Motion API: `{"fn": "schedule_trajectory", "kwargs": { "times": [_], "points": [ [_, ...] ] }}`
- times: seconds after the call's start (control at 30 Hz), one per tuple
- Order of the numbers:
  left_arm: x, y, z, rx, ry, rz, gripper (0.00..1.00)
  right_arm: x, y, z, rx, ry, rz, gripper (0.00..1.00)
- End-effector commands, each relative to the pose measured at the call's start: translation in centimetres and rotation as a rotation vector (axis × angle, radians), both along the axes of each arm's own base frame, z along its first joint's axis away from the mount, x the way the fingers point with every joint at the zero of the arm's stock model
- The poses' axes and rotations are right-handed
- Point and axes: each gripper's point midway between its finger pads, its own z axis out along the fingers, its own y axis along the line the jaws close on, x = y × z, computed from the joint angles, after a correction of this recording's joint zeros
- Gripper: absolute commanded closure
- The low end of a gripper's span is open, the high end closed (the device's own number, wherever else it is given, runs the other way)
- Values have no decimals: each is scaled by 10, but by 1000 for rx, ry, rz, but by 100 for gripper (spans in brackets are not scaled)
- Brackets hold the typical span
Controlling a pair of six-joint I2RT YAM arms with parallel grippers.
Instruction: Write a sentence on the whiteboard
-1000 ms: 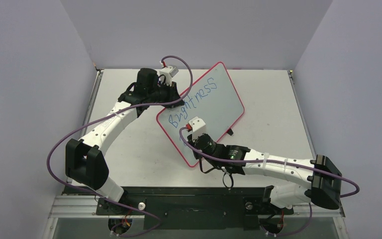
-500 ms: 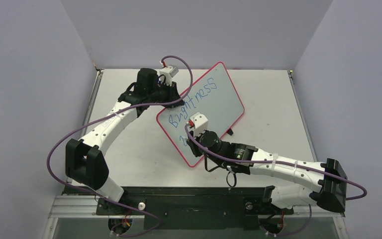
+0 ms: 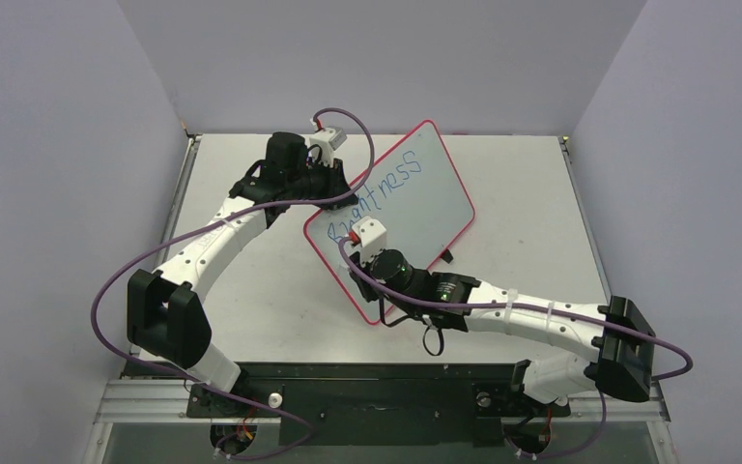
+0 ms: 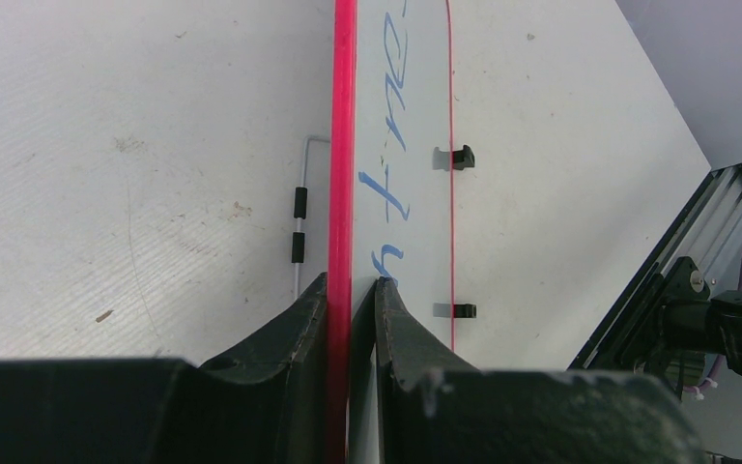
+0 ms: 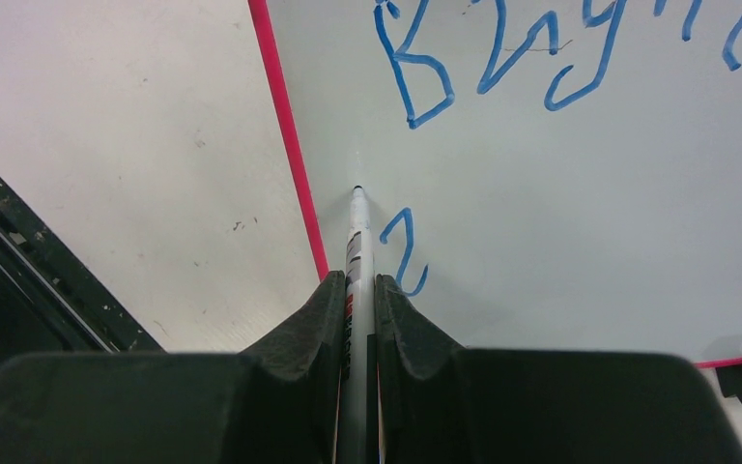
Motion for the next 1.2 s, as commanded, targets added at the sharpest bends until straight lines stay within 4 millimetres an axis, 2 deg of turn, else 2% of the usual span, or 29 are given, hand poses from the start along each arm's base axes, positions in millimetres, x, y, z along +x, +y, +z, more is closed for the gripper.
{"fn": "schedule_trajectory", "kwargs": {
  "times": [0.0, 0.17, 0.3, 0.57, 0.67, 0.77, 0.97, 1.17],
  "points": [
    [40, 27, 32, 86, -236, 117, 100, 10, 6, 13, 65, -11, -19, 100],
    [40, 27, 33, 83, -237, 117, 100, 12, -6, -8, 44, 21, -45, 100],
    [39, 26, 34, 81, -238, 114, 100, 12, -11, -12, 44, 29, -57, 100],
    [38, 26, 36, 78, -241, 112, 100, 10, -16, 16, 103, -1, -56, 100],
    [38, 25, 36, 76, -242, 110, 100, 7, -25, 31, 146, -22, -58, 100],
    [38, 25, 36, 78, -241, 110, 100, 7, -35, 38, 175, -35, -71, 100],
    [37, 25, 38, 76, -245, 106, 100, 16, -50, 24, 172, -9, -99, 100],
    [34, 23, 40, 70, -251, 95, 100, 14, -39, 13, 171, 18, -48, 100]
  ]
}}
